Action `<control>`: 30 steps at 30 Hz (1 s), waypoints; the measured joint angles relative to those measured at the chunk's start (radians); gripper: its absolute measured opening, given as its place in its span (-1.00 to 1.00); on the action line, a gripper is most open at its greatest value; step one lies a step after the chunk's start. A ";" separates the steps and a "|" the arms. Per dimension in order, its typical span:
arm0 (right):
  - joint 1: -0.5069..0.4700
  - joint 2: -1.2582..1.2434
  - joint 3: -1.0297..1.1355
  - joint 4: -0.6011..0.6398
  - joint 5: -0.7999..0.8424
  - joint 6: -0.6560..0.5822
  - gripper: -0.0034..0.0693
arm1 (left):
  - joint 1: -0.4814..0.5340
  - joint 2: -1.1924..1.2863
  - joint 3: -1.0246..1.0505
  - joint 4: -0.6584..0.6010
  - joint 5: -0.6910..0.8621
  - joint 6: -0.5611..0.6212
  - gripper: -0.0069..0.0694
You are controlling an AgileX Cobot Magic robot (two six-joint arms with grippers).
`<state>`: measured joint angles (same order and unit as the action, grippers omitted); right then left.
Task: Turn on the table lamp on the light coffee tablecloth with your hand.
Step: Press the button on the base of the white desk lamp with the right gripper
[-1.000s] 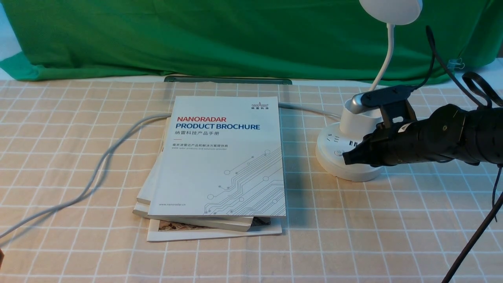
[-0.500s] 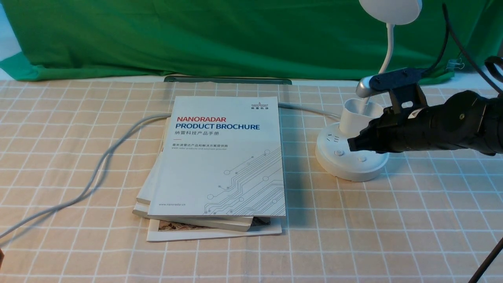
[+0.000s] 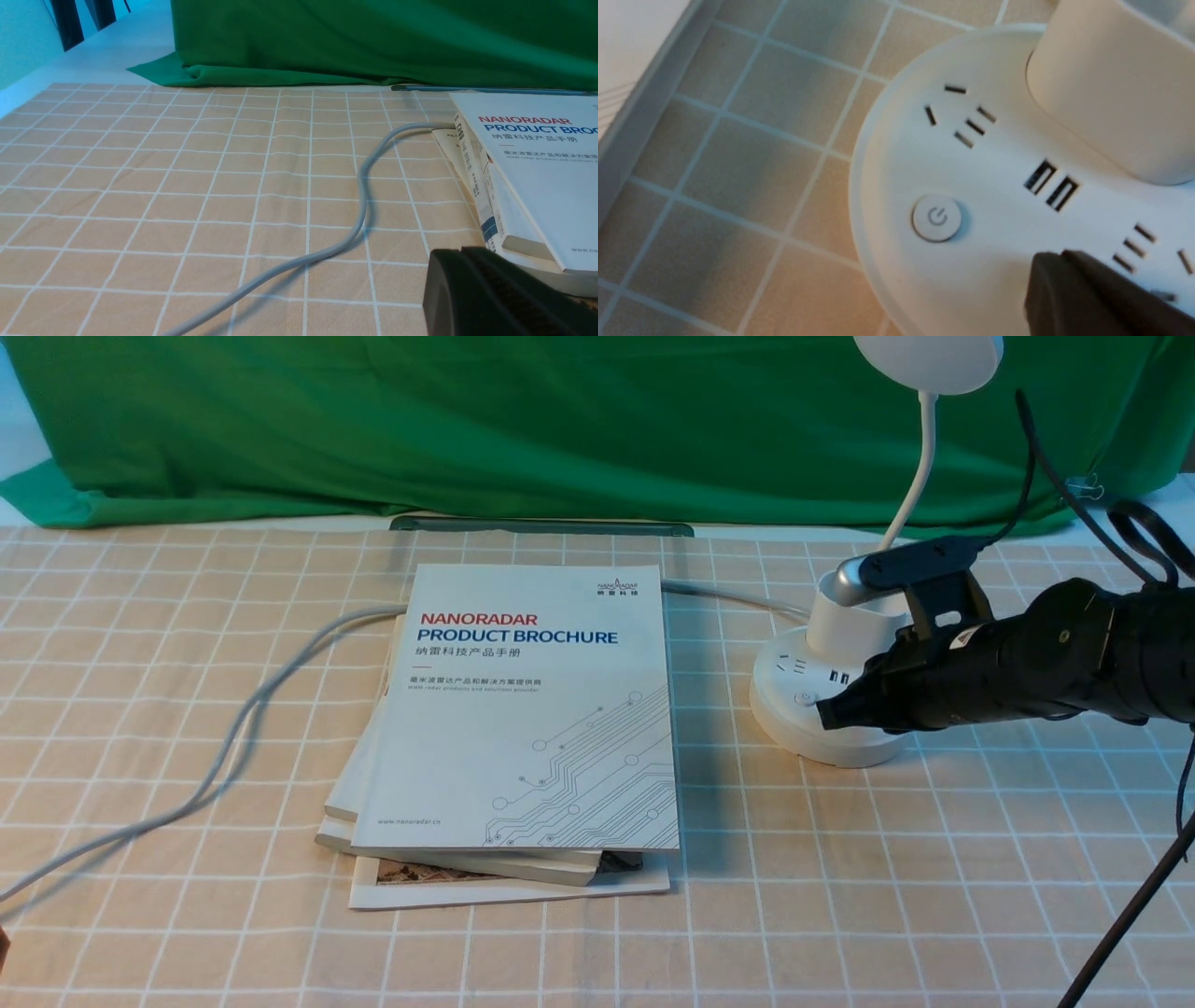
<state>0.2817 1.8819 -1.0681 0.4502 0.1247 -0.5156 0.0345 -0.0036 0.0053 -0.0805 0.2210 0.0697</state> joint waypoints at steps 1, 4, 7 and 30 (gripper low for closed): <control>0.000 0.003 0.000 0.000 -0.006 0.000 -0.83 | 0.000 0.000 0.000 0.000 0.000 0.000 -0.76; 0.000 0.006 0.000 0.000 -0.014 0.000 -0.83 | 0.000 0.000 0.000 0.000 0.000 0.000 -0.76; 0.000 0.006 0.000 0.000 -0.015 0.000 -0.83 | 0.000 0.000 0.000 0.000 0.000 0.000 -0.76; 0.000 -0.069 0.000 -0.002 0.000 -0.004 -0.83 | 0.000 0.000 0.000 0.000 0.000 0.000 -0.76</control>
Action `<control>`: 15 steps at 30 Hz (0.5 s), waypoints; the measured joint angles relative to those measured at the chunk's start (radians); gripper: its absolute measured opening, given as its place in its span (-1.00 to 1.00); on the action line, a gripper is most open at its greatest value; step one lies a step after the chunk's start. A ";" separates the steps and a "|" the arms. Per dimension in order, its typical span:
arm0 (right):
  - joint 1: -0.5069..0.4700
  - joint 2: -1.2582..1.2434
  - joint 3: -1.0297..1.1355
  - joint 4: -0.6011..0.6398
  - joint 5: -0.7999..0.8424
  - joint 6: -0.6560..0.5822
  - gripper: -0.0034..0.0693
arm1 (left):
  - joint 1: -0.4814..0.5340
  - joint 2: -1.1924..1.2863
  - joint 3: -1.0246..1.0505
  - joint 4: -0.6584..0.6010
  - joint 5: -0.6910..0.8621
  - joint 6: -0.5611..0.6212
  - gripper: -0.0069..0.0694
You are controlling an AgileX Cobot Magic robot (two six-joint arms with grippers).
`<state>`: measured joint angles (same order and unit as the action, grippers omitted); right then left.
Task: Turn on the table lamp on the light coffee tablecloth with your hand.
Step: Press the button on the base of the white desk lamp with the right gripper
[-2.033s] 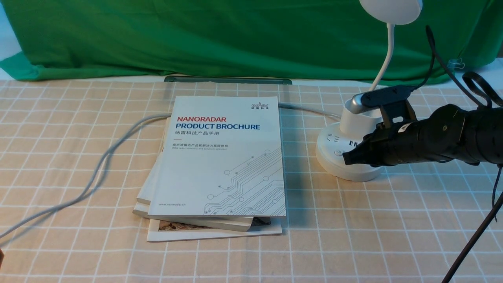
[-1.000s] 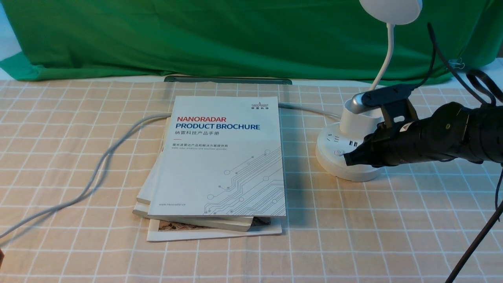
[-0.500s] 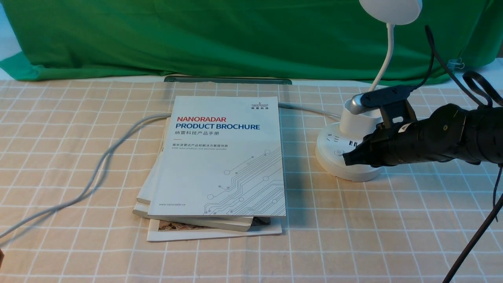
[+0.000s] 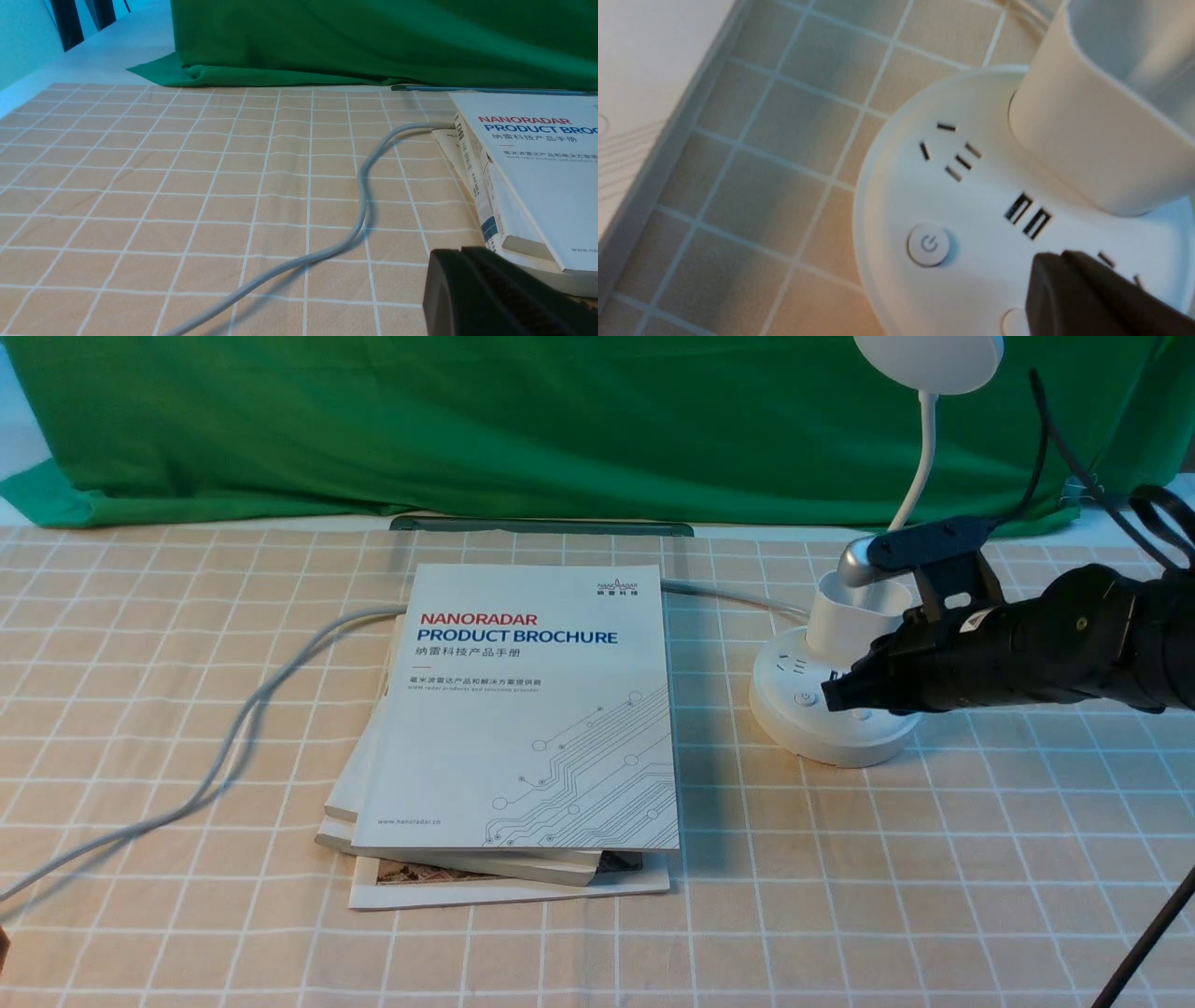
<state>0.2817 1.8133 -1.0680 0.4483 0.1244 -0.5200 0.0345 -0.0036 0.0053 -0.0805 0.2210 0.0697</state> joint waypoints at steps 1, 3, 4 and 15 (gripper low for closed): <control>0.000 -0.009 0.000 0.000 0.000 0.000 -0.83 | 0.000 0.000 0.000 0.000 0.000 0.000 -0.76; 0.000 -0.012 0.000 0.000 0.000 0.000 -0.83 | 0.000 0.000 0.000 0.000 0.000 0.000 -0.76; 0.000 -0.011 0.000 0.000 0.003 -0.001 -0.83 | 0.000 0.000 0.000 0.000 0.000 0.000 -0.76; -0.021 0.043 0.000 -0.023 0.021 0.004 -0.83 | 0.000 0.000 0.000 0.000 0.000 0.000 -0.76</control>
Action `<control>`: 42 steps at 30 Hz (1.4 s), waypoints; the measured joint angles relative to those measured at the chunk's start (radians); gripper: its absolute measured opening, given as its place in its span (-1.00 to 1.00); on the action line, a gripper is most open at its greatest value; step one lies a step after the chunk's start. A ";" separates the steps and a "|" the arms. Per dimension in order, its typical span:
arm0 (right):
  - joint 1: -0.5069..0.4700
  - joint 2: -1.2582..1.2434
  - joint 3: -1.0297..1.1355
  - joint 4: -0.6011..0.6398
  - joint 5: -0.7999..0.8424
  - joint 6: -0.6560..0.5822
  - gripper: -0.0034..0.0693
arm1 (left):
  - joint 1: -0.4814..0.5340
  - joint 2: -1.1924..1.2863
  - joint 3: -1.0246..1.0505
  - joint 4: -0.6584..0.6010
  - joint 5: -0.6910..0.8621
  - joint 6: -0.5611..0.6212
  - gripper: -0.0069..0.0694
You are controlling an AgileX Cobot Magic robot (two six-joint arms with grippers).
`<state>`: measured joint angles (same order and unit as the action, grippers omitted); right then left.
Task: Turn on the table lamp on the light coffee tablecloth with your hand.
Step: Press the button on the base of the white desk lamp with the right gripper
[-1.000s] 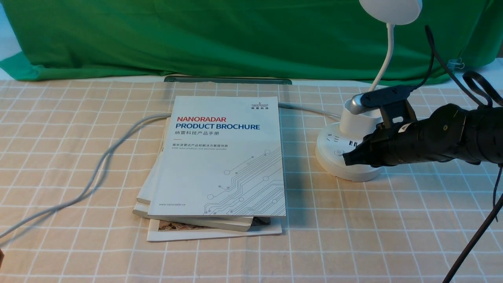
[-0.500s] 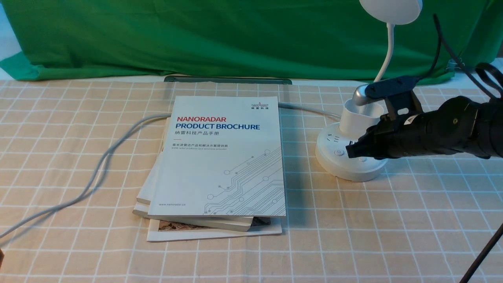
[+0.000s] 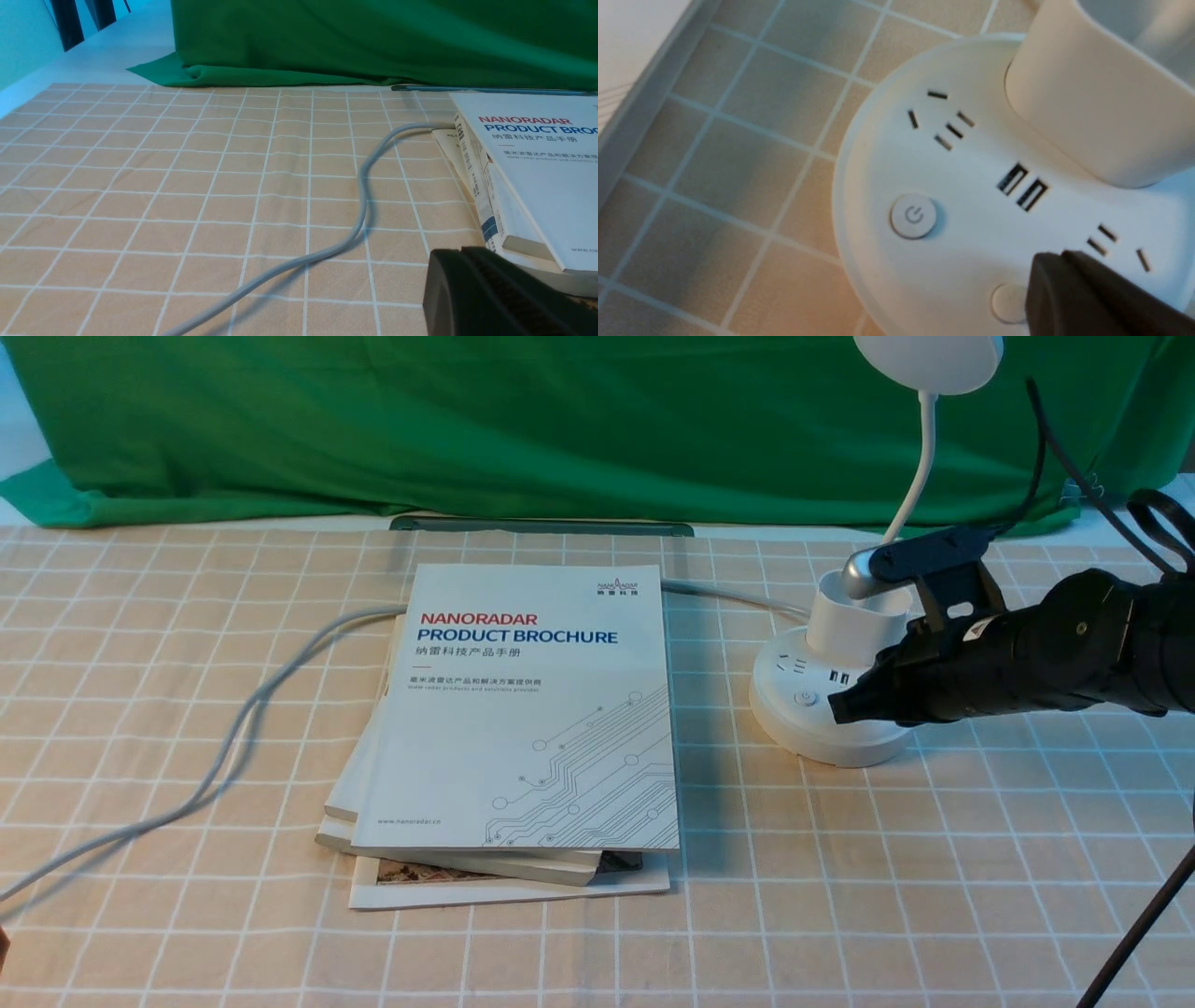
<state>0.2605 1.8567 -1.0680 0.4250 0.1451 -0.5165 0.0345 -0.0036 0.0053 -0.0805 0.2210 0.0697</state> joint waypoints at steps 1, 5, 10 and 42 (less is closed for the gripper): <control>-0.003 0.003 0.000 -0.002 0.004 0.000 -0.83 | 0.000 0.000 0.000 0.000 0.000 0.000 -0.76; -0.004 0.007 0.000 -0.004 0.012 0.001 -0.83 | 0.000 0.000 0.000 0.000 0.000 0.000 -0.76; 0.000 0.007 0.000 -0.004 0.015 0.001 -0.83 | 0.000 0.000 0.000 0.000 0.000 0.000 -0.76; 0.035 0.065 -0.017 -0.007 -0.038 0.002 -0.83 | 0.000 0.000 0.000 0.000 0.000 0.000 -0.76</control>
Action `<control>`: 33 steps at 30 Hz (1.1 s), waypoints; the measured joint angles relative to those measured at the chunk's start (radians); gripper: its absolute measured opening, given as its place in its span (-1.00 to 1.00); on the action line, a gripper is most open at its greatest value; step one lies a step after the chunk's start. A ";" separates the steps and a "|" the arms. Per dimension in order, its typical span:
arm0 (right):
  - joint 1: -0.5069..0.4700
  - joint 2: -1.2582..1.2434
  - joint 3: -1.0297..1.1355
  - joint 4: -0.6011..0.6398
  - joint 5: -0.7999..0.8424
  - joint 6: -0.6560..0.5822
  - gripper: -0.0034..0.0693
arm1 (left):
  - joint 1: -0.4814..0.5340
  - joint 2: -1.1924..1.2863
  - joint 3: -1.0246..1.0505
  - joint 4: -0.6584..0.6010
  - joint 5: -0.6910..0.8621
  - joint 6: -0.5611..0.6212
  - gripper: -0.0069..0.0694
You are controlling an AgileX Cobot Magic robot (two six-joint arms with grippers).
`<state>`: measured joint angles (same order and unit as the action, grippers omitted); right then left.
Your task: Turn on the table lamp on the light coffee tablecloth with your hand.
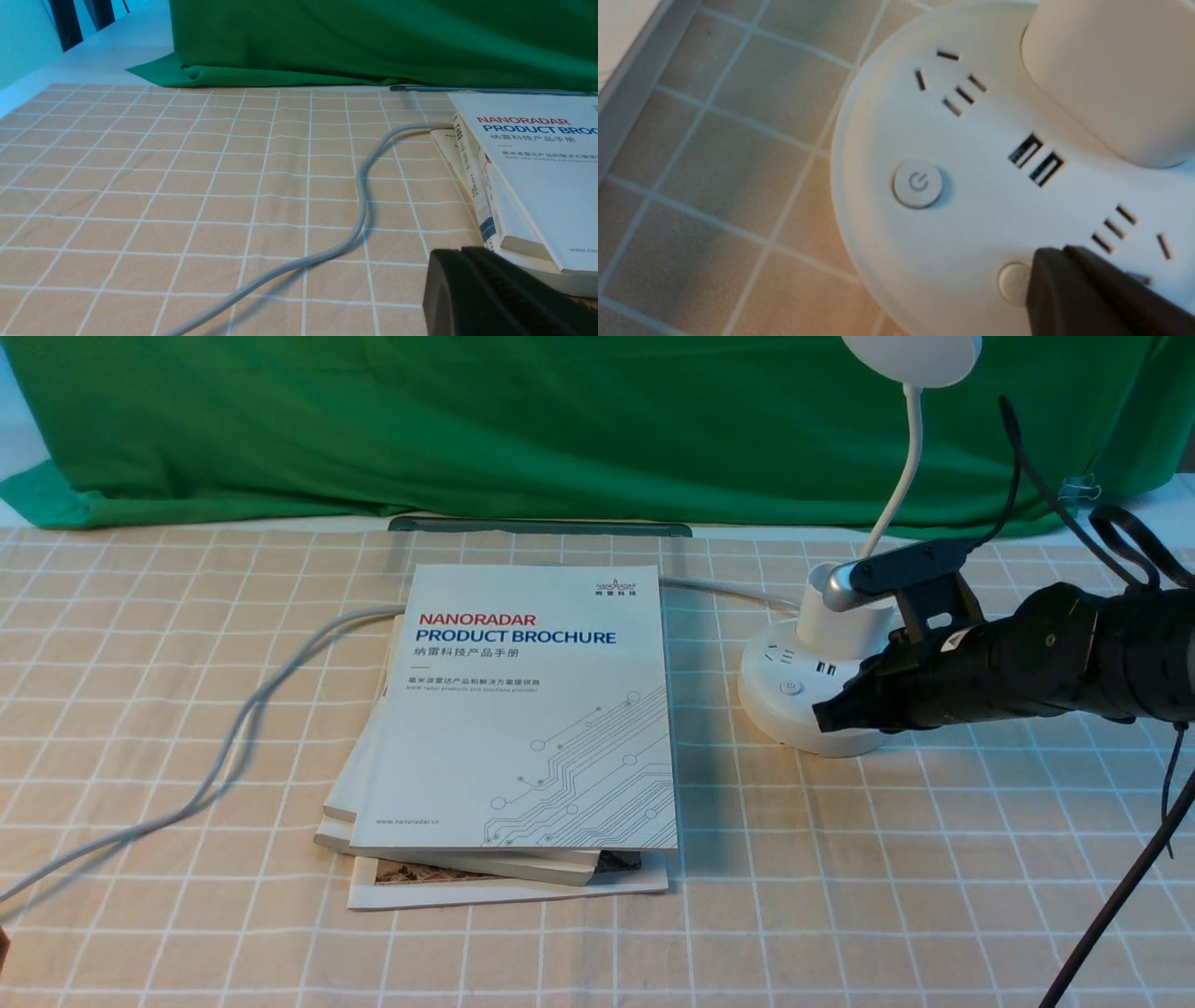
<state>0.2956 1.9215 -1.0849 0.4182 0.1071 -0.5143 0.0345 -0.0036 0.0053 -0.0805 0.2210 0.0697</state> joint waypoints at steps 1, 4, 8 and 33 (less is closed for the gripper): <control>0.004 0.007 -0.002 0.000 -0.005 0.001 -0.83 | 0.000 0.000 0.000 0.000 0.000 0.000 -0.76; 0.007 0.017 -0.005 0.000 -0.012 0.013 -0.83 | 0.000 0.000 0.000 0.000 0.000 0.000 -0.76; 0.007 0.022 -0.011 0.000 -0.014 0.021 -0.83 | 0.000 0.000 0.000 0.000 0.000 0.000 -0.76; 0.015 -0.969 0.405 -0.001 0.096 0.097 -0.82 | 0.000 0.000 0.000 0.000 0.000 0.000 -0.76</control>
<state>0.3104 0.9526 -0.6798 0.4172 0.2032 -0.4171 0.0345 -0.0036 0.0053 -0.0805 0.2210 0.0697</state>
